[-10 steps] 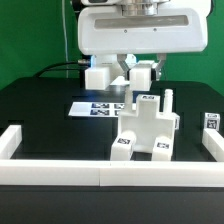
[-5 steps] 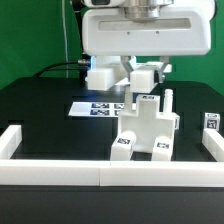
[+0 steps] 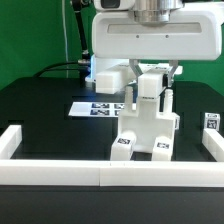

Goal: Assemble chair

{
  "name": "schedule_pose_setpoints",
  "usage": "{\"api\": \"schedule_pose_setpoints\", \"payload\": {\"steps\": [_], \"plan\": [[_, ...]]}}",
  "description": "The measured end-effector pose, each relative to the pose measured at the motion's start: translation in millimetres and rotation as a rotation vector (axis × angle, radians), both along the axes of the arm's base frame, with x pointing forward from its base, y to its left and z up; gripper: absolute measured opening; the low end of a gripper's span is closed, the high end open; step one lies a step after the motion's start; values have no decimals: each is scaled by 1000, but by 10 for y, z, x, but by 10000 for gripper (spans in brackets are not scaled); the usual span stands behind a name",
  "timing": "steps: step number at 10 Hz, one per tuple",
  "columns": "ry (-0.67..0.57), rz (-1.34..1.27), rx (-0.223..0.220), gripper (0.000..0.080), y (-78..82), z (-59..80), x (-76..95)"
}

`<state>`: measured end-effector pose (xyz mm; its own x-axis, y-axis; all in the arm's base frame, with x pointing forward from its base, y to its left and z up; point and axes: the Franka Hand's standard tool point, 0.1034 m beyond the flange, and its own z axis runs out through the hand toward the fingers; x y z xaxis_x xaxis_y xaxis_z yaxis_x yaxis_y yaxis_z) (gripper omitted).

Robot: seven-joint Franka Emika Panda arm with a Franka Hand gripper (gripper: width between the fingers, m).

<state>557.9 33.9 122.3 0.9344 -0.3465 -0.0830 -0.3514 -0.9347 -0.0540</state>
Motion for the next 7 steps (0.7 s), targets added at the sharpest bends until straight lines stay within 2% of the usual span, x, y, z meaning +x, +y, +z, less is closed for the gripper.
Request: {"api": "schedule_pose_setpoints", "payload": {"steps": [4, 7], "plan": [[-13, 64, -8, 288, 162, 8, 92], [-13, 63, -8, 288, 158, 1, 88]]}}
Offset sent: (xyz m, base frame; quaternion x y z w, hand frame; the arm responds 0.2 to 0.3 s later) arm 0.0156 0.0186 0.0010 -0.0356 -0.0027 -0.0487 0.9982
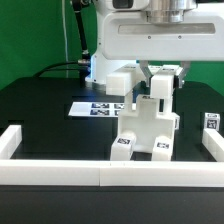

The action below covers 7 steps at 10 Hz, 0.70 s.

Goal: Assemble chair

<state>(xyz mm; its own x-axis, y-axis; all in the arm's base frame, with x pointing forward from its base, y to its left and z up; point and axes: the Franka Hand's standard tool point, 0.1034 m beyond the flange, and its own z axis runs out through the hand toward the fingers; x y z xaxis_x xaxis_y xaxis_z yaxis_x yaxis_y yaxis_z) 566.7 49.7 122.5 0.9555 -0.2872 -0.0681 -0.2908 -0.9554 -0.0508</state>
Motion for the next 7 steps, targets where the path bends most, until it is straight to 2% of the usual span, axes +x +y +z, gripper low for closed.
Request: {"api": "schedule_pose_setpoints", "payload": {"steps": [2, 7], "plan": [[-12, 13, 0, 288, 67, 8, -8], [-18, 14, -2, 288, 58, 2, -8]]}}
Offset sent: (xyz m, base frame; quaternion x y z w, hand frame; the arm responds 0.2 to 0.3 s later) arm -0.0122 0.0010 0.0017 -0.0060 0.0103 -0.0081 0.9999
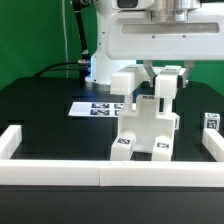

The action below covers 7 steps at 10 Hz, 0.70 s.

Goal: Assemble chair

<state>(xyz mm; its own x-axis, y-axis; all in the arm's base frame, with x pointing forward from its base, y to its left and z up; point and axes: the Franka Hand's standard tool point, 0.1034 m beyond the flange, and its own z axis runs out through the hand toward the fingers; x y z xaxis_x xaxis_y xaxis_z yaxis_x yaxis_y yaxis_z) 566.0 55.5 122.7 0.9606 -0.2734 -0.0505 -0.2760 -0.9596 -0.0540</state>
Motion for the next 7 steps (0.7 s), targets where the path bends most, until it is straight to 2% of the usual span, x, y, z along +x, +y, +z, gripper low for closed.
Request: {"api": "schedule_pose_setpoints", "payload": {"steps": [7], "plan": [[-22, -3, -8, 289, -16, -78, -2]]}}
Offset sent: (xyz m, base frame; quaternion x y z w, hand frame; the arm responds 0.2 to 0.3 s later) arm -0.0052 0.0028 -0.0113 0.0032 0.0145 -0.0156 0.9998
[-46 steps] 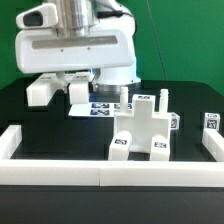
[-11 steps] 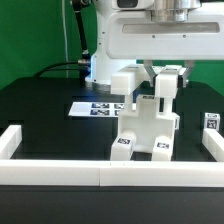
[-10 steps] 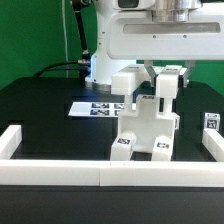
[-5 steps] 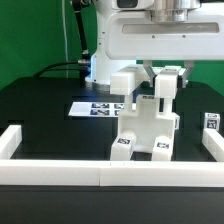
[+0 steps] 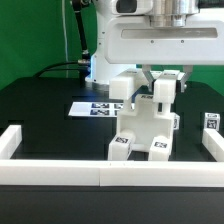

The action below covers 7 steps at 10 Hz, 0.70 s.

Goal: Assemble chair

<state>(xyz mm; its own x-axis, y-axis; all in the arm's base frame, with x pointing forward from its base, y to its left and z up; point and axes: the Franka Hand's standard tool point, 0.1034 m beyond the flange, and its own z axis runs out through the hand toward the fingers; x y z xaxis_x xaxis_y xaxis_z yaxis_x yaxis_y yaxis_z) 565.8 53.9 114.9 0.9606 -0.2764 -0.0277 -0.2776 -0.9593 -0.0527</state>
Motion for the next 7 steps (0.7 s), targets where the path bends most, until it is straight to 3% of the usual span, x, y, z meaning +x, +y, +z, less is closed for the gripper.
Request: {"api": "schedule_pose_setpoints", "payload": {"steps": [3, 7], "plan": [[2, 0, -1, 289, -2, -14, -5], [23, 34, -10, 289, -79, -187, -28]]}}
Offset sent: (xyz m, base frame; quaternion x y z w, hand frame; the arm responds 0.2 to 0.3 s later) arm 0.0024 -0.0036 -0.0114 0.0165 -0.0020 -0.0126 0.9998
